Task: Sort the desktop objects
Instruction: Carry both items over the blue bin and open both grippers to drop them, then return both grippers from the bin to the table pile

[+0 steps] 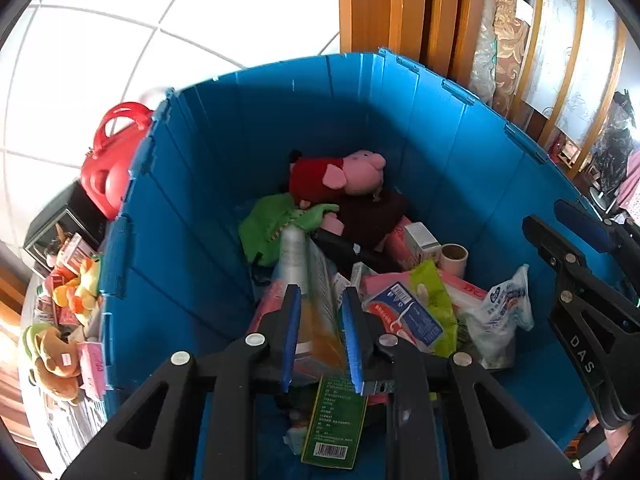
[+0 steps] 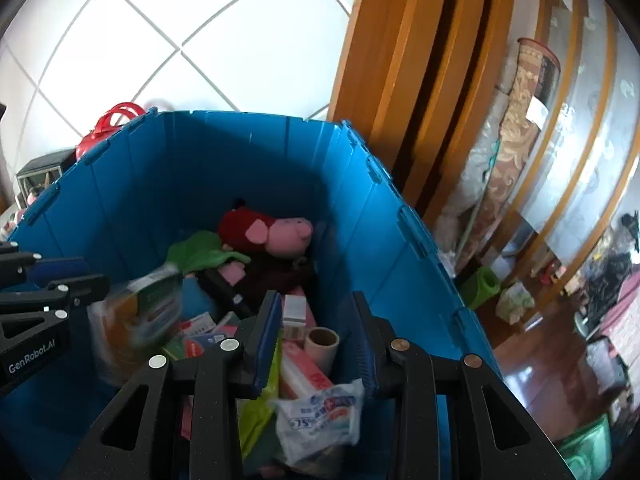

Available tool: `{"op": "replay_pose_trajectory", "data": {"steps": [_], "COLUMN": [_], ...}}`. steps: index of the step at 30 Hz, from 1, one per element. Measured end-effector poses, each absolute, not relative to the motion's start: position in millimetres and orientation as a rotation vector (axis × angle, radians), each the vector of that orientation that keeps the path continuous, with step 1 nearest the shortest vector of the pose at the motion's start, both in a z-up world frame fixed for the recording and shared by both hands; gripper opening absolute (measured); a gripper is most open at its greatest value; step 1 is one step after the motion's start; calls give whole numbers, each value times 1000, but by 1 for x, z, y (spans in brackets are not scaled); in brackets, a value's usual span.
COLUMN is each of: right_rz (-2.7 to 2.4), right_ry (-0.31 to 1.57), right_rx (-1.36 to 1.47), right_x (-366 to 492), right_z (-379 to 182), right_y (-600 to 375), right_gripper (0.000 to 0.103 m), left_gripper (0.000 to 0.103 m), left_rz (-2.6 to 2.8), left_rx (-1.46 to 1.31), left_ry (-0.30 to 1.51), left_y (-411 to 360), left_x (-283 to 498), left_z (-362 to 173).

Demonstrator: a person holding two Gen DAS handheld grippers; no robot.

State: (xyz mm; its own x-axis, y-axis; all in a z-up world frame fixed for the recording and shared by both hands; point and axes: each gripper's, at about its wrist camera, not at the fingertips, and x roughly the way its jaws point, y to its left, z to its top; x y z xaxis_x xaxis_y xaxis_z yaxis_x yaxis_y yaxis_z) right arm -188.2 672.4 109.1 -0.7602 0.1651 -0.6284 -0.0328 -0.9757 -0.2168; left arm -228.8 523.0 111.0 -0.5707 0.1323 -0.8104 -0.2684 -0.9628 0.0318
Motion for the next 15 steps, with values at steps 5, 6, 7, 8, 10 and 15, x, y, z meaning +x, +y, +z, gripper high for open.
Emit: {"op": "replay_pose_trajectory", "data": {"steps": [5,6,7,8,10,15], "right_rz": [2839,2841,2845,2845,2846,2845], "right_ry": [-251,-243,-235,-232,-237,-232], "right_rx": [-1031,-1029,-1026,-1019,-1001,-956], "right_x": [-188,-188,-187,-187,-185,-179], "right_z": [111,112,112,113,115,119], "right_y": [676,676,677,677,675,673], "right_gripper": [40,47,55,60,74,94], "left_gripper": [21,21,21,21,21,21], "left_rz": [2649,2649,2646,2646,2651,2670], "left_rx": [-1236,-1226,-1219,-1218,-1210,-1141], "left_ry": [245,240,231,226,217,184], "left_y": [520,519,517,516,513,500], "left_x": [-217,-215,-214,-213,-210,-196], "left_z": [121,123,124,125,127,135]}}
